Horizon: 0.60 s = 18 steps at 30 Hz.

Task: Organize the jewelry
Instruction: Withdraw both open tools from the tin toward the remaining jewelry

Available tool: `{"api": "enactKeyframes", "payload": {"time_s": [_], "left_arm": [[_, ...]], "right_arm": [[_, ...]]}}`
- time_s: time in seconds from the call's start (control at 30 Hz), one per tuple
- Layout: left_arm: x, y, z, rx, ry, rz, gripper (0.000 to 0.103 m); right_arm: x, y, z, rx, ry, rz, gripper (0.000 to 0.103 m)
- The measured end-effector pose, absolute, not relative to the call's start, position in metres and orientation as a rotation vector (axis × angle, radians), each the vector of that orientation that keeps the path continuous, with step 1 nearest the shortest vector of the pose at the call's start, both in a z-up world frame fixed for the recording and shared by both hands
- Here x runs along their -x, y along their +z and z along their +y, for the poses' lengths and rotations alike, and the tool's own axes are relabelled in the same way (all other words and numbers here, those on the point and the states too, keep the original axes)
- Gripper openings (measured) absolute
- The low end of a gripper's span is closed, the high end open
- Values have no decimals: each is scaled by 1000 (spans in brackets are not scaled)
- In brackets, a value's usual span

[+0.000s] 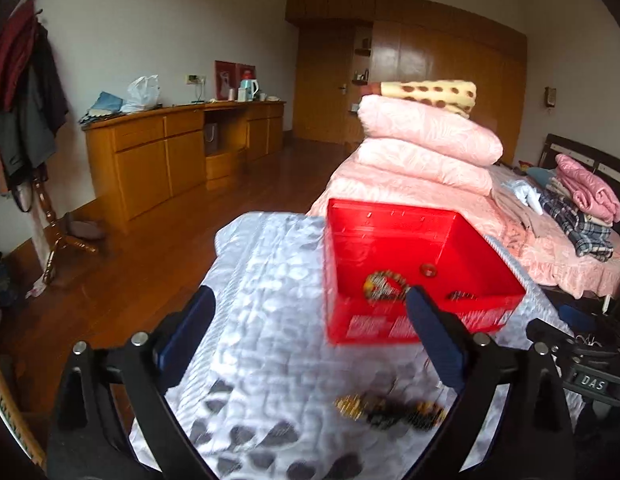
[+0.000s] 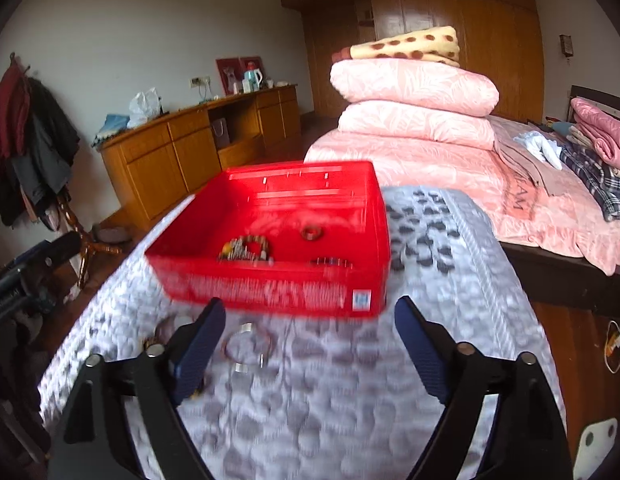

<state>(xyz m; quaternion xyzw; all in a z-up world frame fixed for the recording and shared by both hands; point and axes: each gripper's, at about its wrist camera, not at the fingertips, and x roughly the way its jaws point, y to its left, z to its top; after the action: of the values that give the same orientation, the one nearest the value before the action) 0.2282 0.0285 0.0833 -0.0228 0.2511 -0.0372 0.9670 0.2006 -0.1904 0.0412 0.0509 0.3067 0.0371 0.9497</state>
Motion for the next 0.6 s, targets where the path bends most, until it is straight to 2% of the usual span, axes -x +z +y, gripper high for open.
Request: {"api": "enactKeyframes", "payload": {"time_s": [0.23,0.6], "left_arm": [[-199,63,34,2,-48,541,96],[-165,23,35,-43,-69,607,97]], "right_arm": [[-177,22,-176,-78,80,675,96],[-162,-2,-156,-126,166,735,97]]}}
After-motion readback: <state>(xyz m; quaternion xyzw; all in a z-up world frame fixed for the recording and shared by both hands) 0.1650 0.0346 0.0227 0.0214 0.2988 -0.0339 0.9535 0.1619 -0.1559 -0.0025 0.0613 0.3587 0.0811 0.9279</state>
